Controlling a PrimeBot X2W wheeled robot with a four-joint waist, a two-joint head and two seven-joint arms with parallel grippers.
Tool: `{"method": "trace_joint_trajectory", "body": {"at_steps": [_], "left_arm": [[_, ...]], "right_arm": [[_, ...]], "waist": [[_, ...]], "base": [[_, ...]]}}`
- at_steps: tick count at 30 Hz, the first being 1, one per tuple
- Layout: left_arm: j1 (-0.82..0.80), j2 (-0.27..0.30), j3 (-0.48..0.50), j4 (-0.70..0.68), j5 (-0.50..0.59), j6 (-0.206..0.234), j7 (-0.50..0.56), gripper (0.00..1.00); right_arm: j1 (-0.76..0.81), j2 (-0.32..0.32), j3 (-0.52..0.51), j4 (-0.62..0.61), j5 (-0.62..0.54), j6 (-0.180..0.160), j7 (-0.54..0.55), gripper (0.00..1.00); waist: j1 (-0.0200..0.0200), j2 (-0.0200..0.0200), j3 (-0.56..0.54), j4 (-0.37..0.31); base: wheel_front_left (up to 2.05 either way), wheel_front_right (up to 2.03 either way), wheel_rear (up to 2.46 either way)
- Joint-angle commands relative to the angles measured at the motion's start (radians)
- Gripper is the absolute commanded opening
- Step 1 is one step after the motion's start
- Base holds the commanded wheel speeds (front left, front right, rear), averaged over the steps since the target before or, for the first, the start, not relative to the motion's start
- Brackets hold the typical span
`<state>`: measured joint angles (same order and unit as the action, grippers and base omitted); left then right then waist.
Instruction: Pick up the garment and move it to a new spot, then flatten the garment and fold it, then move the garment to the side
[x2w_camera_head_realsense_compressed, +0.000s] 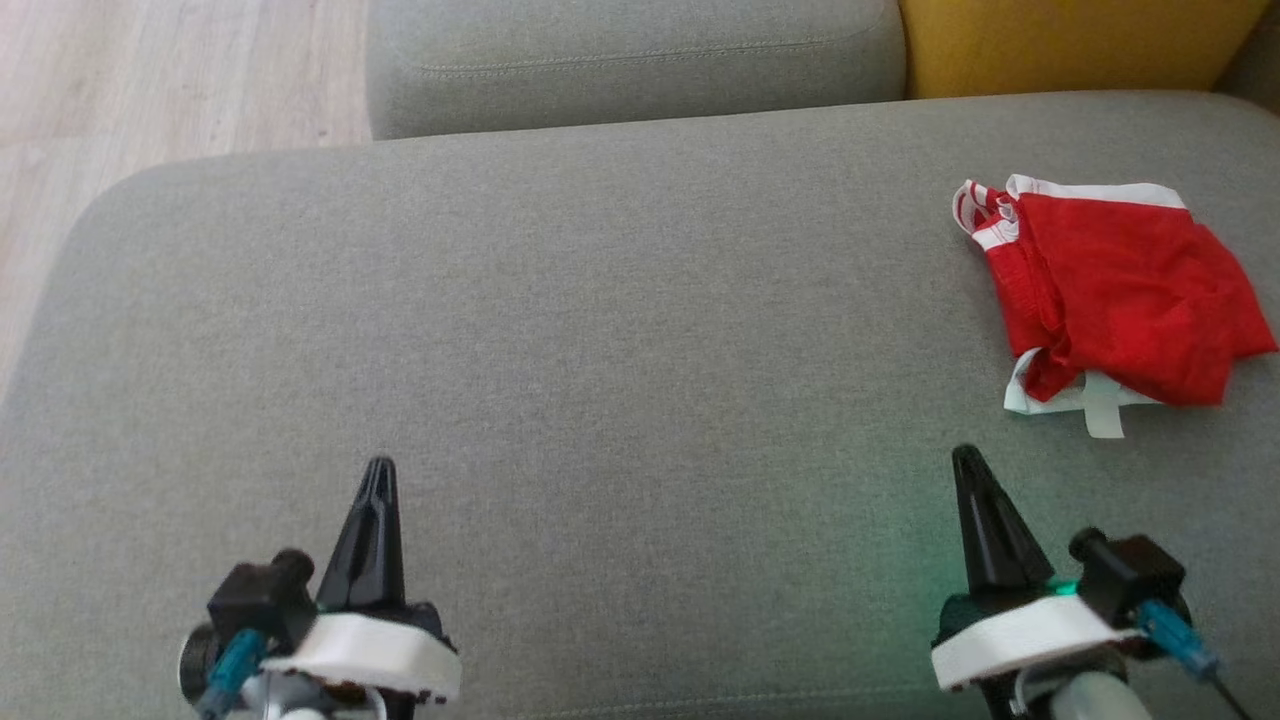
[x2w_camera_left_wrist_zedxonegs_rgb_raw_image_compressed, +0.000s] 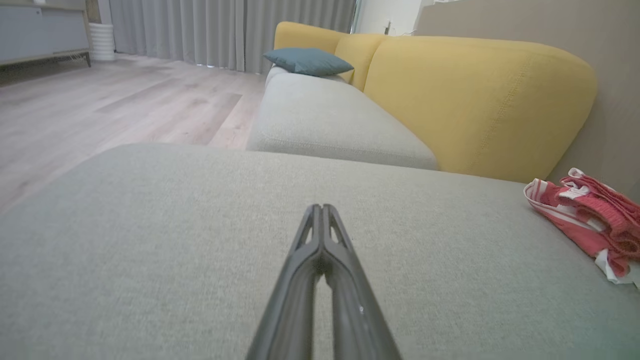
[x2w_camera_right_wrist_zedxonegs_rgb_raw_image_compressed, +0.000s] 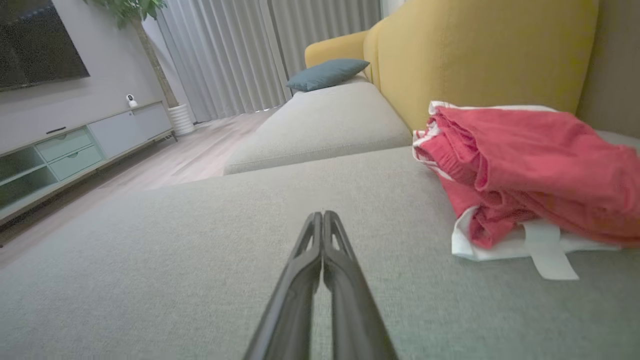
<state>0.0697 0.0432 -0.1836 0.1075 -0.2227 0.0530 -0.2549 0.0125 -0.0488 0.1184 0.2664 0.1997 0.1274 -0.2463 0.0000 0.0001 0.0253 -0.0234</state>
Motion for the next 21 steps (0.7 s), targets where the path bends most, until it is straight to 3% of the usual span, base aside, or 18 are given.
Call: {"method": "trace_joint_trajectory", "body": {"at_steps": [1,21], "left_arm": [[-0.029,0.003,0.004,-0.033,-0.035,-0.003,0.006,0.0],[-0.055,0.017,0.032,0.0,-0.263,-0.033,0.049,0.0]], "right_arm": [[-0.026,-0.002,-0.004,-0.033,0.037,0.0,0.004,0.0],[-0.042,-0.015,-0.023,-0.029,0.267,0.001,0.046,0.0]], "waist": [[0.0,-0.0001,0.0,0.0],[0.0,-0.0001,-0.004,0.004]], "base": [[0.0,0.0,0.0],[0.0,0.0,0.0]]}}
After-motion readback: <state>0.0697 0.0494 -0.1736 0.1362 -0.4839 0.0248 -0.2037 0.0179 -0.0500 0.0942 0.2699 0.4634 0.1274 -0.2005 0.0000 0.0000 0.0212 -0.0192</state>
